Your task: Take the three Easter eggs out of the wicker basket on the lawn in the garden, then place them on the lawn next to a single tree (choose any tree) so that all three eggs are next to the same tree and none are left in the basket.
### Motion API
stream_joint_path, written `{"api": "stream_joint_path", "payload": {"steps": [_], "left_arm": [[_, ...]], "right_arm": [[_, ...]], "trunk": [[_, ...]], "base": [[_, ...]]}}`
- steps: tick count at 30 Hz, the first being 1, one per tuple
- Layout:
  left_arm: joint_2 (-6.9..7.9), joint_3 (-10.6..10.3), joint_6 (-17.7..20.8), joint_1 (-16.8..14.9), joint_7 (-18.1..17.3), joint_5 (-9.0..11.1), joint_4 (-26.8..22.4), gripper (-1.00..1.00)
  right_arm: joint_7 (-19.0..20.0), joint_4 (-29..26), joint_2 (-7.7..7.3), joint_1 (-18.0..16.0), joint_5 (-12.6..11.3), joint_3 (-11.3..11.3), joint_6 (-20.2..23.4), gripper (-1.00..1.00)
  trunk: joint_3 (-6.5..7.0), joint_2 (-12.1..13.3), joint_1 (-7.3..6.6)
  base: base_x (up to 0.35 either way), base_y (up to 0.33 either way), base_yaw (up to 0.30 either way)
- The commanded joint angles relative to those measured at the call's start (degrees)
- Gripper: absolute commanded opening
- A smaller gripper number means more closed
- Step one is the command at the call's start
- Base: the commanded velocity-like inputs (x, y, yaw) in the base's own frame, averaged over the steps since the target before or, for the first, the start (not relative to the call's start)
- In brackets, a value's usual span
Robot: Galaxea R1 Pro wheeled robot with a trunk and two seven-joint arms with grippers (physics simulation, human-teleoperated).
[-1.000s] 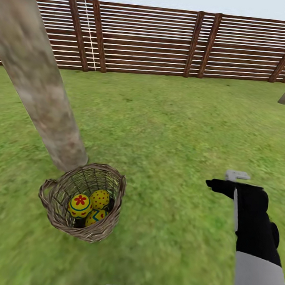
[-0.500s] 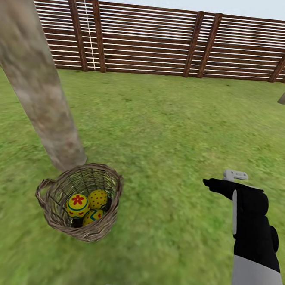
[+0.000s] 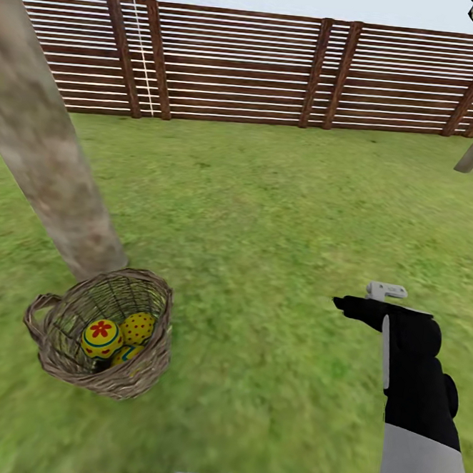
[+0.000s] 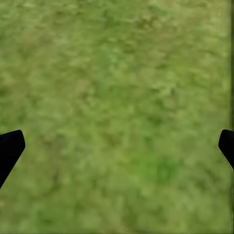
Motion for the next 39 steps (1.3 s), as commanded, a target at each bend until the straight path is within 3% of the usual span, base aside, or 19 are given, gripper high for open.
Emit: {"api": "stream_joint_path", "payload": {"steps": [1, 13, 39], "left_arm": [[0.02, 0.1, 0.3, -0.1, -0.4, -0.1, 0.0, 1.0], [0.23, 0.0, 0.3, -0.1, -3.5, -0.1, 0.0, 1.0], [0.53, -0.3, 0.3, -0.4, -4.2, -0.2, 0.0, 1.0]], "right_arm": [[0.6, 0.0, 0.11, -0.1, 0.6, -0.1, 0.1, 1.0], [0.6, 0.2, 0.21, -0.1, 0.6, 0.1, 0.1, 1.0], [0.6, 0.4, 0.43, 0.0, 0.6, 0.3, 0.1, 1.0]], "trunk": [[-0.05, 0.0, -0.01], [-0.05, 0.0, -0.01], [-0.05, 0.0, -0.01]], "base": [[0.0, -0.285, 0.0], [0.0, -0.285, 0.0], [0.006, -0.28, 0.0]]}}
